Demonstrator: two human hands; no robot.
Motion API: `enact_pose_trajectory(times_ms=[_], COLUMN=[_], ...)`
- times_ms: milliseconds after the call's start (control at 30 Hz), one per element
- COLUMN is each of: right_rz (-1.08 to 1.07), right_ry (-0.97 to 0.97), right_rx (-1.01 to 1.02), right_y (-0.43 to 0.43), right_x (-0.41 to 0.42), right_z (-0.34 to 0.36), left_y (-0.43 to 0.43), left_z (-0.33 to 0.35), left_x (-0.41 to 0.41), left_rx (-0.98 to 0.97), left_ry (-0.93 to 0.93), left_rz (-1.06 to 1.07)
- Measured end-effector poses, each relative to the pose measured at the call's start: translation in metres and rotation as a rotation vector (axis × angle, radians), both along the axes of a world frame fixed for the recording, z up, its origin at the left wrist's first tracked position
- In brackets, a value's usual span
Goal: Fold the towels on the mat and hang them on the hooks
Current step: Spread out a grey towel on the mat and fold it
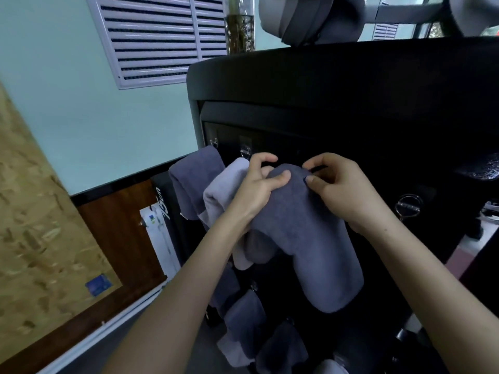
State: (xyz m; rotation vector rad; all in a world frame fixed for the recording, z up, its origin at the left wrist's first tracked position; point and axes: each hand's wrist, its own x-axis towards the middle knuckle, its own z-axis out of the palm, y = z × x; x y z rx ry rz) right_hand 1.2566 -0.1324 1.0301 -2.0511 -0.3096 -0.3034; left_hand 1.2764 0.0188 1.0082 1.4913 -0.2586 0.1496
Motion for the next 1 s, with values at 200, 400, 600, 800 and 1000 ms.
enact_pose_trajectory(times_ms=[200, 400, 600, 800, 1000], right_rz=[-0.067, -0.318, -0.318, -0.323, -0.31], right_ry=[-0.101, -0.473, -0.5, -0.43, -0.393], right_rx=[-0.233, -0.358, -0.355, -0.324, -0.31], right_y=[-0.008, -0.001, 0.009, 0.017, 0.021], right_x=[-0.015, -0.026, -0.012, -0.012, -0.011], right_z=[-0.007, -0.023, -0.043, -0.058, -0.06], left_y=[-0.009, -0.013, -0.016, -0.019, -0.016], left_z=[-0.011, -0.013, -0.019, -0.026, -0.036], left_x=[0.018, 0.027, 0.027, 0.023, 0.027], left_rx=[0.123, 0.177, 0.218, 0.177, 0.403], left_ry=[0.002, 0.002, 0.025, -0.017, -0.178], left_rz=[0.04, 0.095, 0.166, 0.198, 0.424])
